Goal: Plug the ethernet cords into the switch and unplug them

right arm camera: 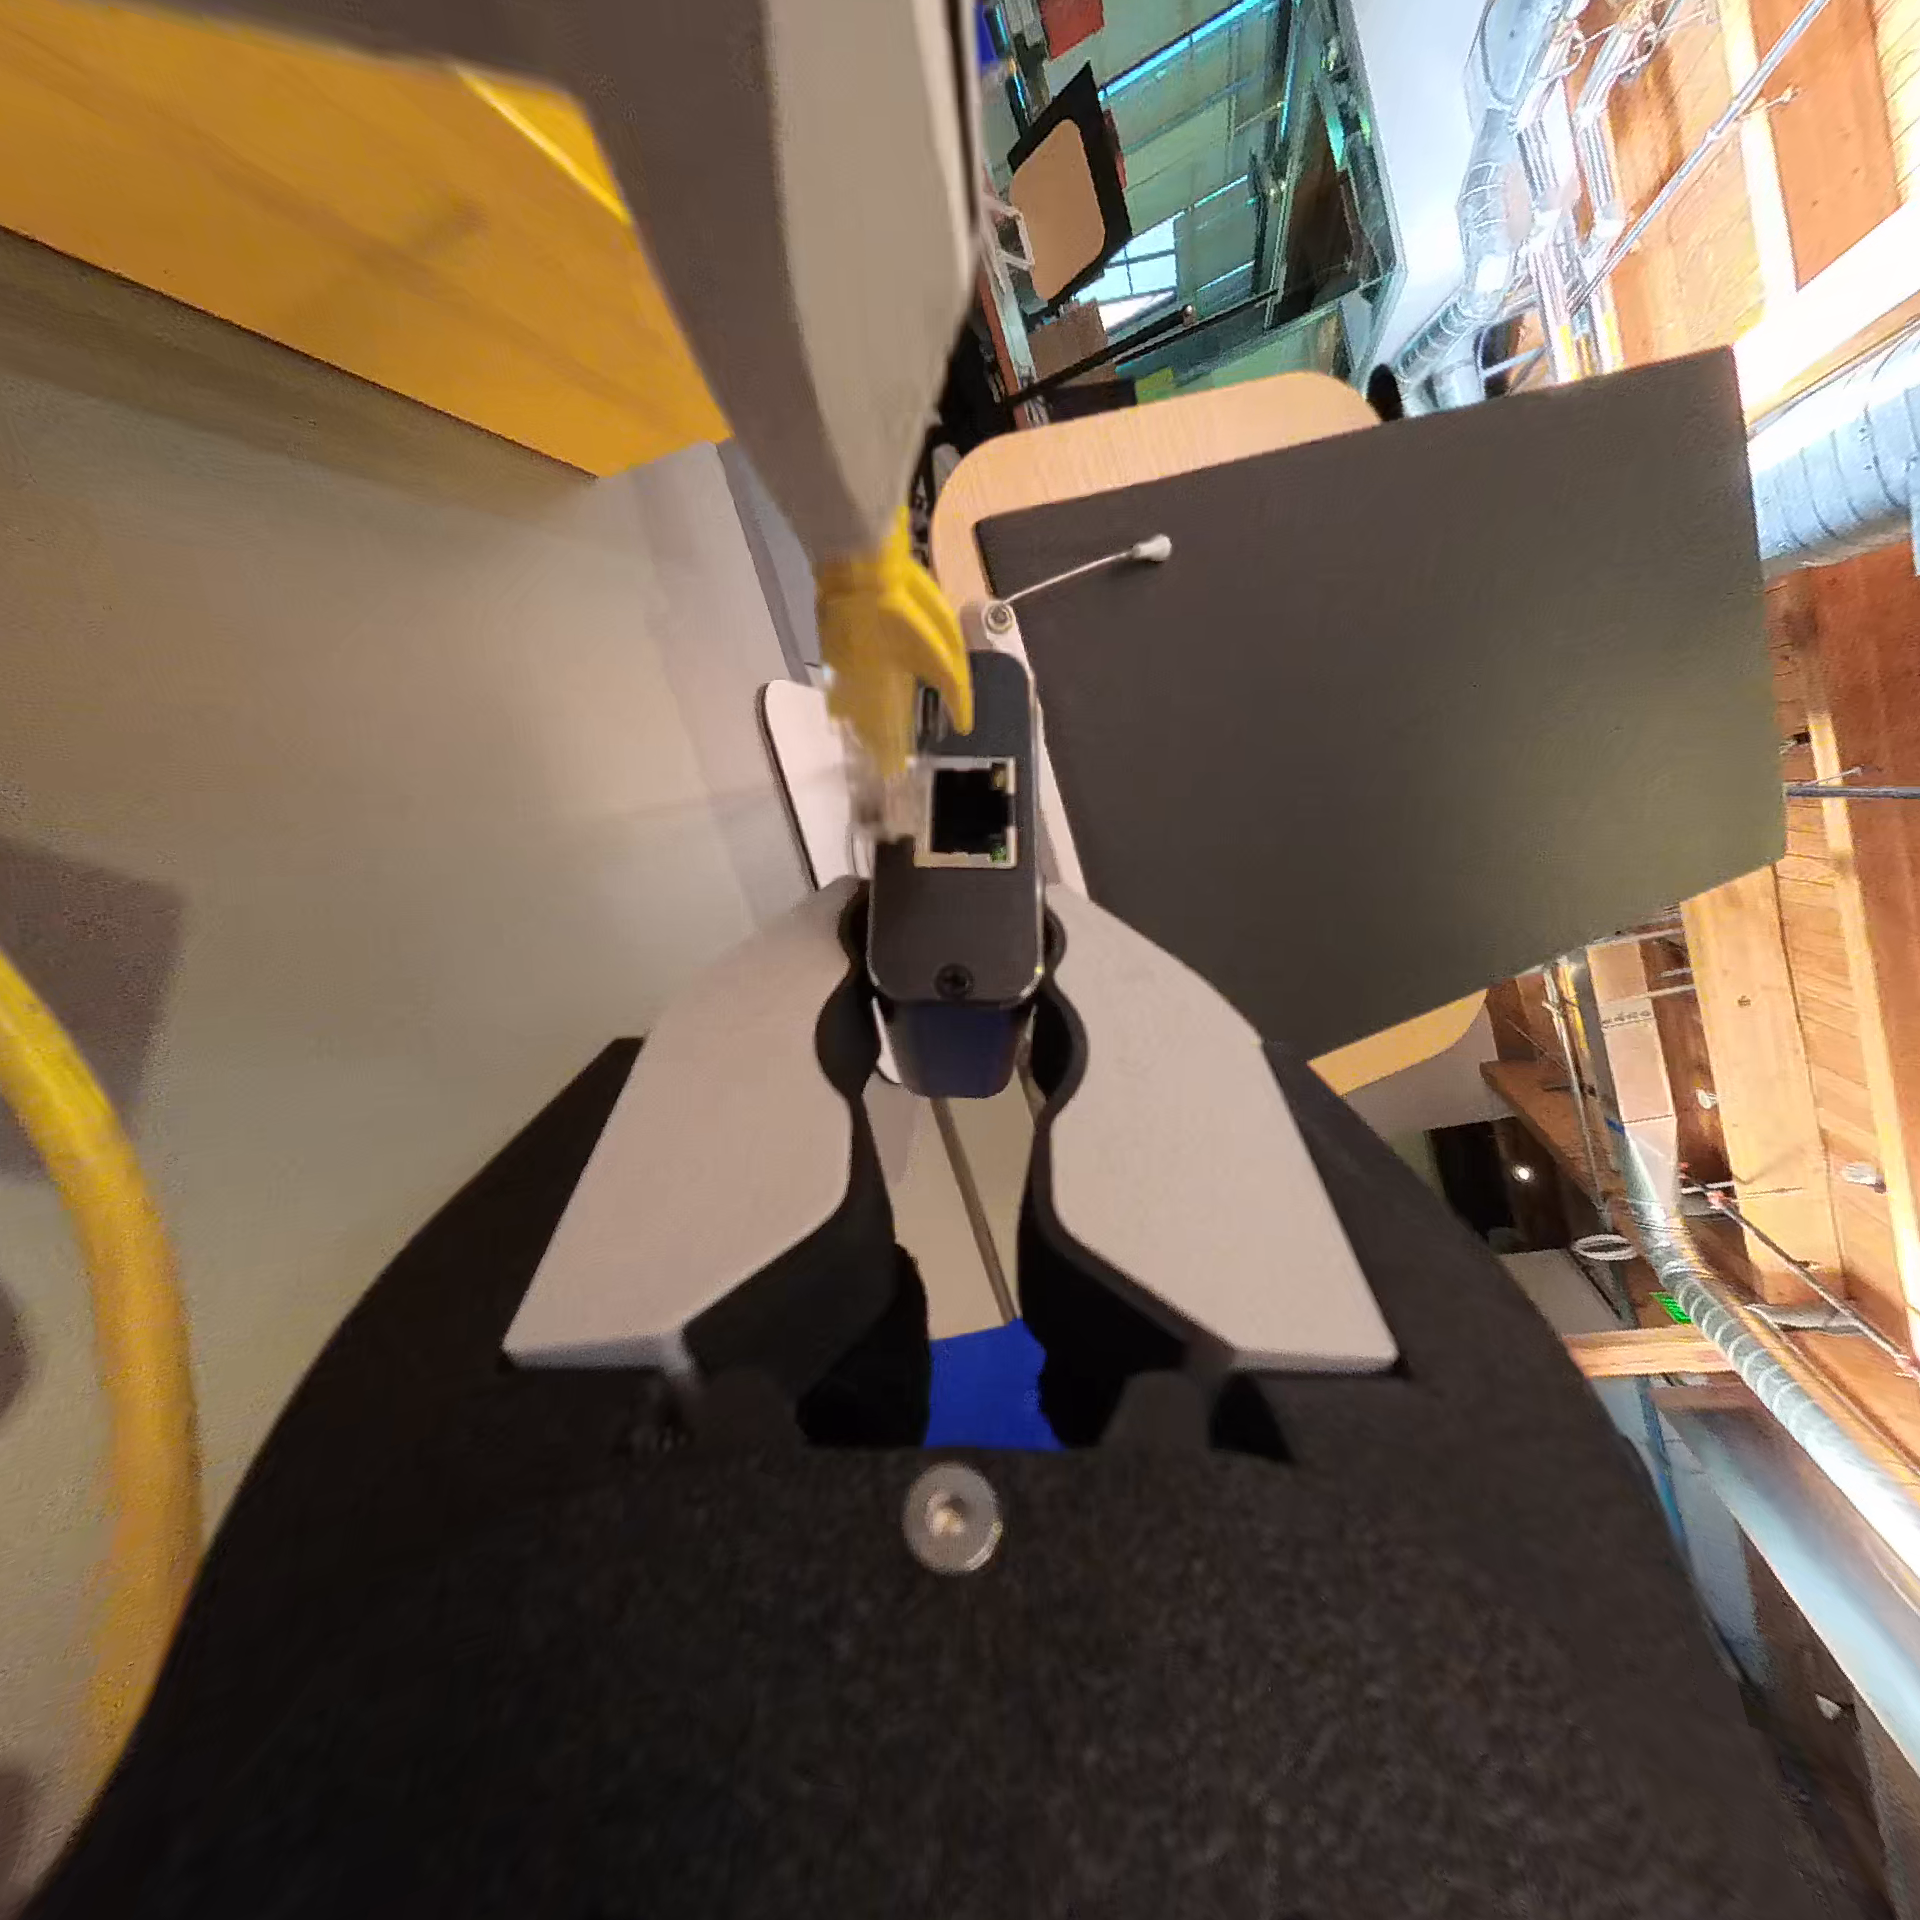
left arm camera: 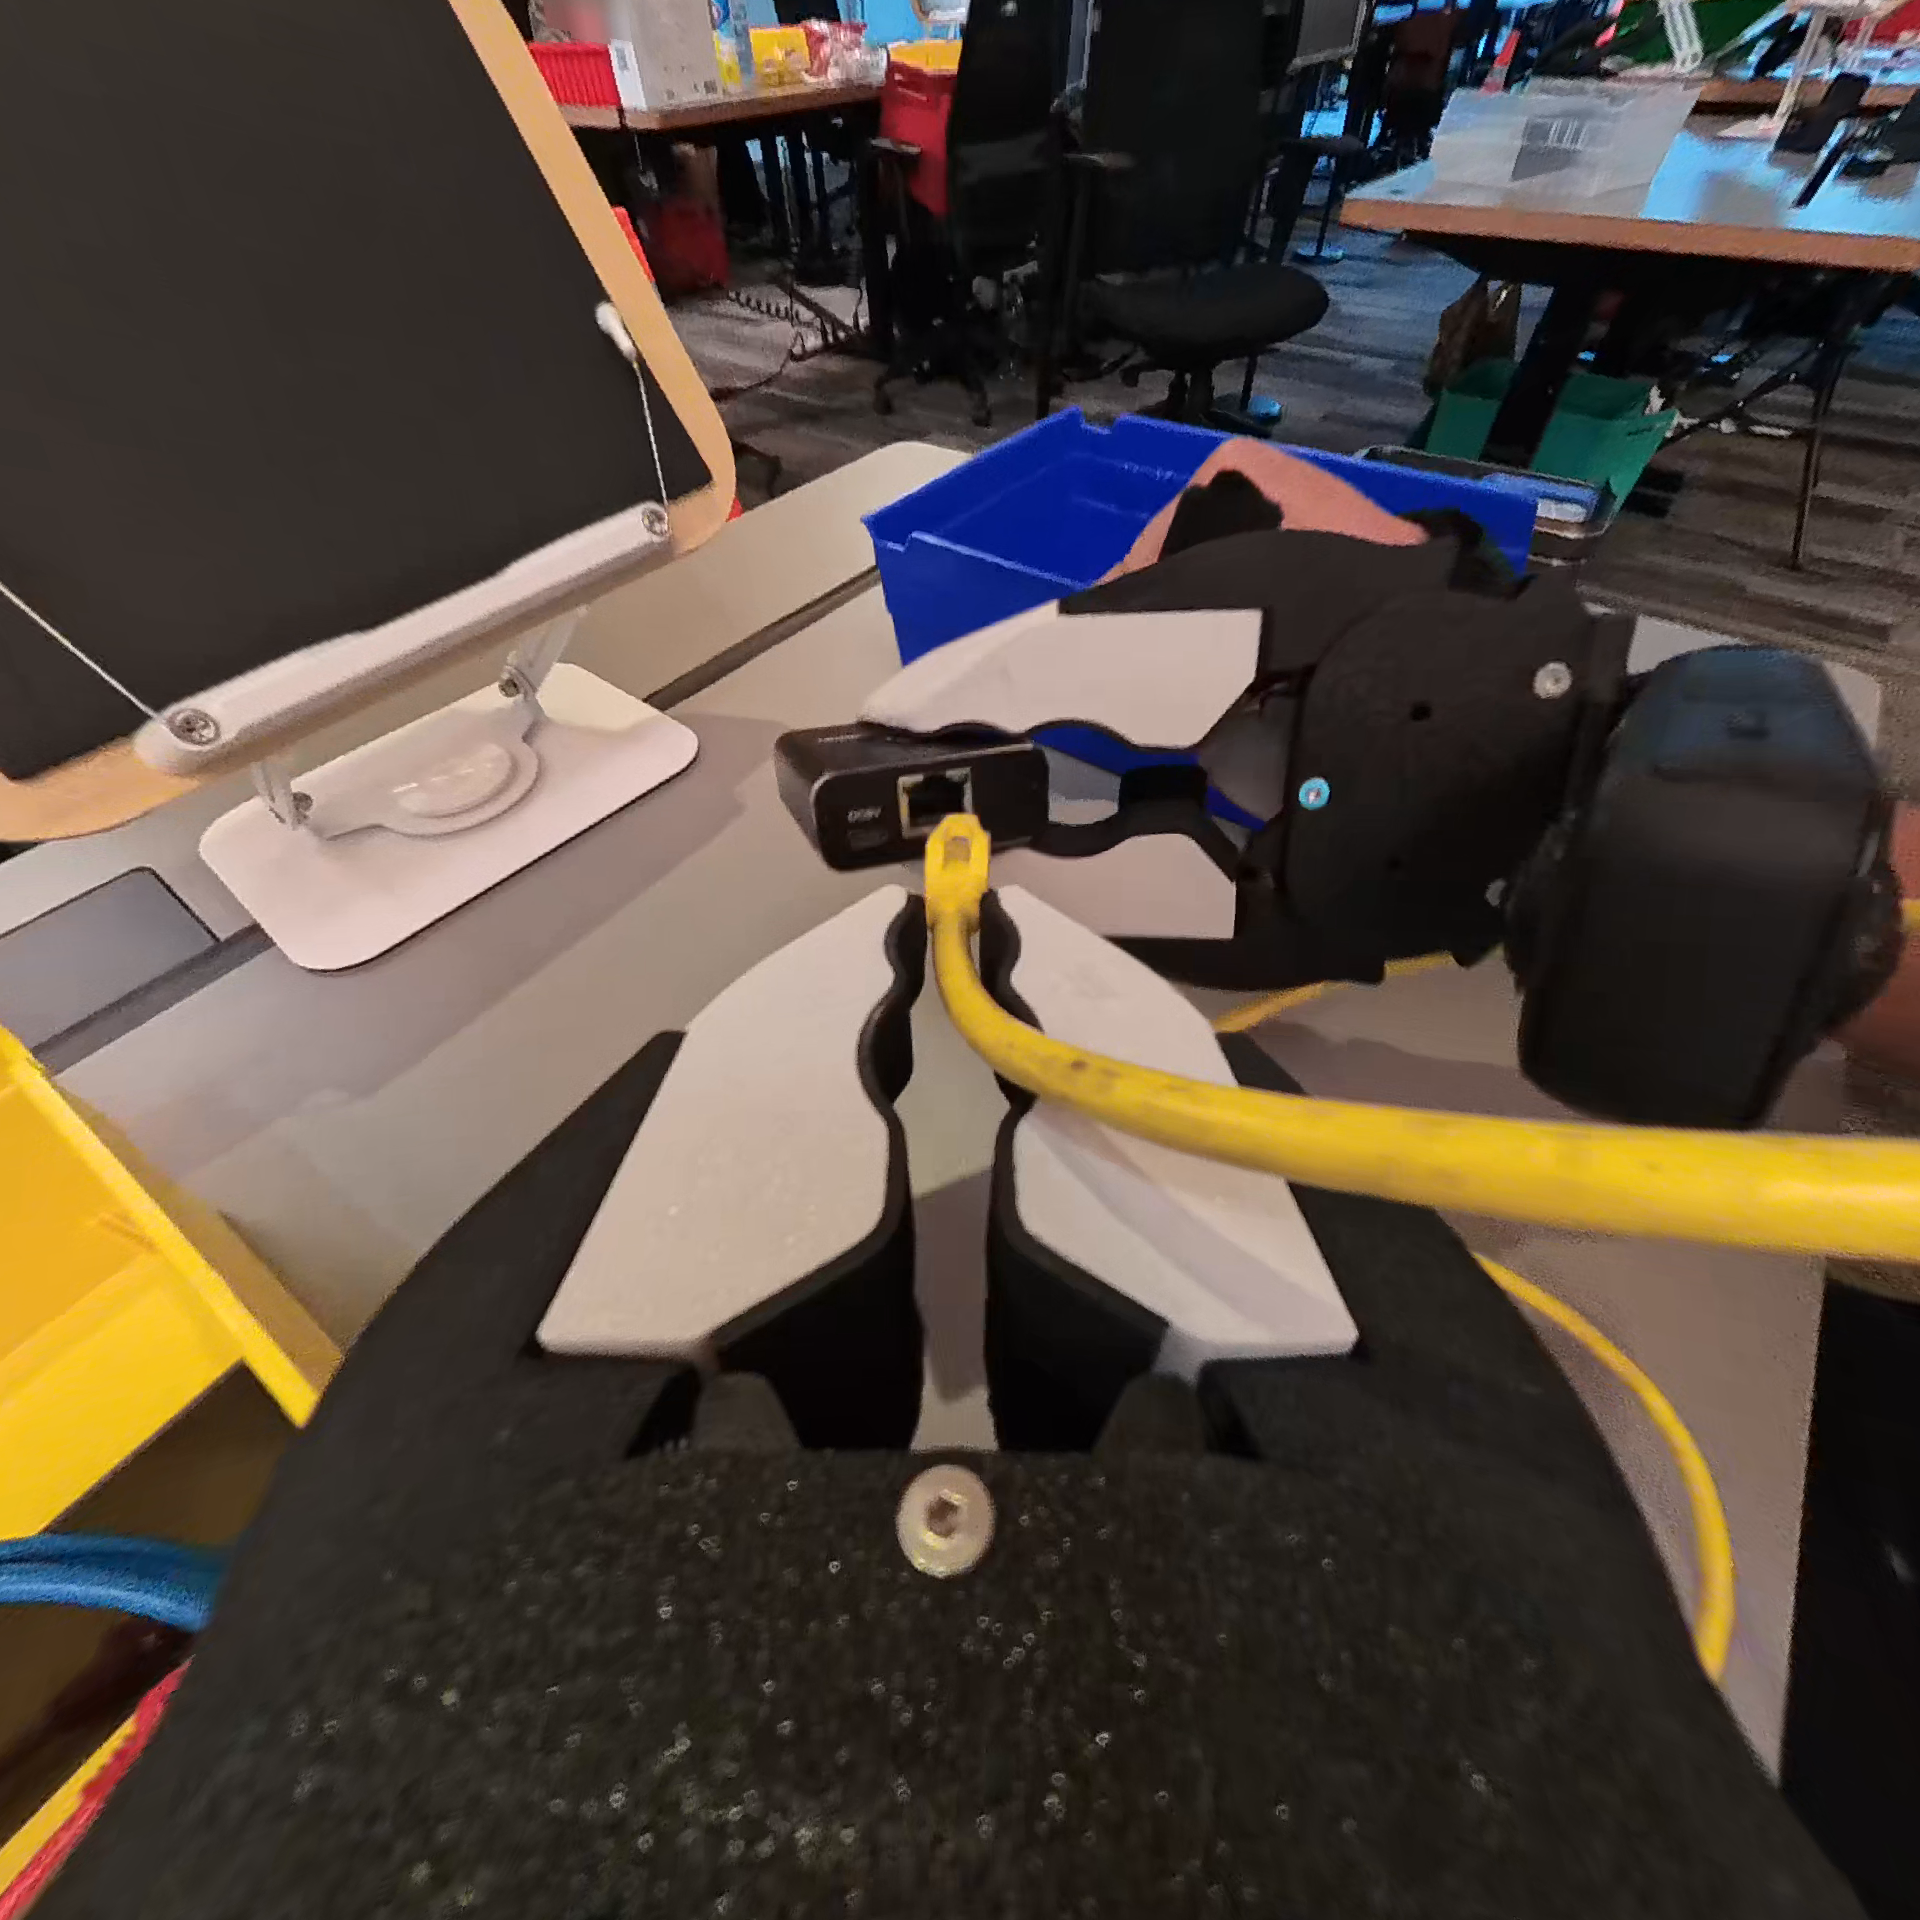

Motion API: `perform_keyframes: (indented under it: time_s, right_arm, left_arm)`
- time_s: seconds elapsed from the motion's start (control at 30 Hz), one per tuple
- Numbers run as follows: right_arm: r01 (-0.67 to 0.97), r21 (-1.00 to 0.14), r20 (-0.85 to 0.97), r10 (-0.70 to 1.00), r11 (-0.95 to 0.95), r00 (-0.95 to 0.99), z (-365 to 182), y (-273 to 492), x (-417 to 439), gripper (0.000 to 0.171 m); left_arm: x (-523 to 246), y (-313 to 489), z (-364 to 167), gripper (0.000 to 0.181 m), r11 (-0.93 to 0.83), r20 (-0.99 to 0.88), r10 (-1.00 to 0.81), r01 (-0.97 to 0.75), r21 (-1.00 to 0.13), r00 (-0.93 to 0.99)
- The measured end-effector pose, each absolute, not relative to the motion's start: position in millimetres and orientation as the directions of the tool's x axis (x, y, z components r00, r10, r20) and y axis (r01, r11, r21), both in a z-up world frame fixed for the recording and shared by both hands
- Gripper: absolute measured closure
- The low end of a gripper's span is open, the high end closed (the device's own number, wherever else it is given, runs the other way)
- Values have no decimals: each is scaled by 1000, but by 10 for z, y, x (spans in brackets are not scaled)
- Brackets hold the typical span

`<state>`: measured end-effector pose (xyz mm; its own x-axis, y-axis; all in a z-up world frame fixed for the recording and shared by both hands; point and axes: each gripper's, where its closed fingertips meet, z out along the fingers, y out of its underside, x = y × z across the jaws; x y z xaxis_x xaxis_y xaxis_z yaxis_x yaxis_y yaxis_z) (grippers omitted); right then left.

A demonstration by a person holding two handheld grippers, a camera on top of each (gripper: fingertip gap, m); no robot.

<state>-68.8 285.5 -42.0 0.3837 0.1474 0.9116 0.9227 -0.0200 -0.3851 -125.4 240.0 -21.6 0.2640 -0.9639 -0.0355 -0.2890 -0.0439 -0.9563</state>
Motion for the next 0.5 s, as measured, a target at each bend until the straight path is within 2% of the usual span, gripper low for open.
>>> perform_keyframes:
  time_s: [0.37,0.5]
  right_arm:
    - [933,-353,921,150,-70,360,-439,2862,-774,145]
    - [949,-310,940,132,-59,315,-419,2846,-827,145]
  left_arm:
    - [-1306,2504,-194,171,-26,-66,-940,-264,-964,336]
    - [-1306,2529,-205,171,-25,-75,-930,-264,-964,360]
